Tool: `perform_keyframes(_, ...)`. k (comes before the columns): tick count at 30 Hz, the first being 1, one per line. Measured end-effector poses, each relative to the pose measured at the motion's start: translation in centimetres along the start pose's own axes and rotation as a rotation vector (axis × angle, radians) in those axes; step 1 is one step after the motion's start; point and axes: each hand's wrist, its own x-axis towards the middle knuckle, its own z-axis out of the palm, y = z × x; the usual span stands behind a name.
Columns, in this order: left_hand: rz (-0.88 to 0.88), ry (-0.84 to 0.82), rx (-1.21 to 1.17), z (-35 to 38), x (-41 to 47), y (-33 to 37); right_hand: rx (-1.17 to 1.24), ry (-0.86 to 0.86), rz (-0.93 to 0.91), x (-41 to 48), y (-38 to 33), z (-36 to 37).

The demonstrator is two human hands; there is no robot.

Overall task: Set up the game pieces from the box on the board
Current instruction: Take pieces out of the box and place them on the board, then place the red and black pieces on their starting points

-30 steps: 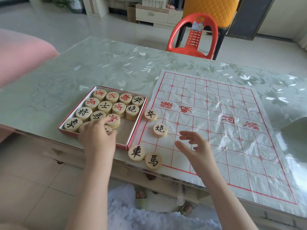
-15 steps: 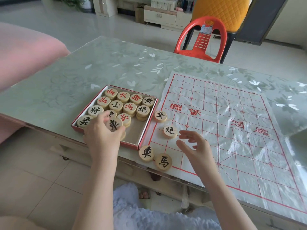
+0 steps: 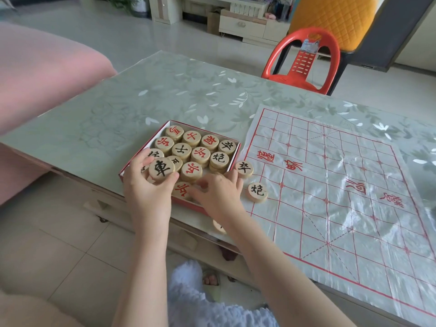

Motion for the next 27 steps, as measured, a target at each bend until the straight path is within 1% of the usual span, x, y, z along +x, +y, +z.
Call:
perform_keyframes(2,0.001,-0.003,-0.012,-0.1,0.2,-0.1,-0.107,0.025,0.014,0.5,-0.5,1.0)
perform_keyframes(4,-0.005,-0.006,-0.022,-0.2,0.4,-0.2,-0.155,0.050,0.031,0.6,-0.8,1.7)
perform_keyframes(6,-0.012,-0.009,-0.052,-0.2,0.4,-0.3,-0.175,0.057,0.042,0.7,-0.9,2.0)
perform_keyframes(8,-0.016,-0.016,-0.081,-0.1,0.4,-0.2,-0.124,0.038,0.061,0.8,-0.9,2.0)
perform_keyframes(11,0.003,-0.026,-0.111,0.1,0.2,0.2,0.106,0.022,0.074,0.8,-0.9,1.8)
perform_keyframes(13,0.013,-0.017,-0.111,0.2,0.0,0.3,0.259,0.040,0.066,0.4,-0.7,1.7)
perform_keyframes(15,0.023,-0.012,-0.108,0.3,-0.1,0.5,0.473,0.081,0.049,-0.3,-0.1,0.7)
perform_keyframes(18,0.069,-0.060,-0.071,0.8,-0.4,0.7,0.797,0.109,0.032,-1.6,1.5,-2.2)
perform_keyframes(21,0.064,-0.130,-0.060,1.8,-1.0,1.2,1.092,0.096,0.124,-3.1,4.1,-4.6)
perform_keyframes(23,0.062,-0.163,-0.043,2.5,-1.6,1.7,1.190,0.108,0.182,-3.8,5.9,-5.5)
perform_keyframes(27,0.087,-0.244,0.000,3.7,-2.7,2.3,1.225,0.193,0.286,-4.7,9.1,-6.8)
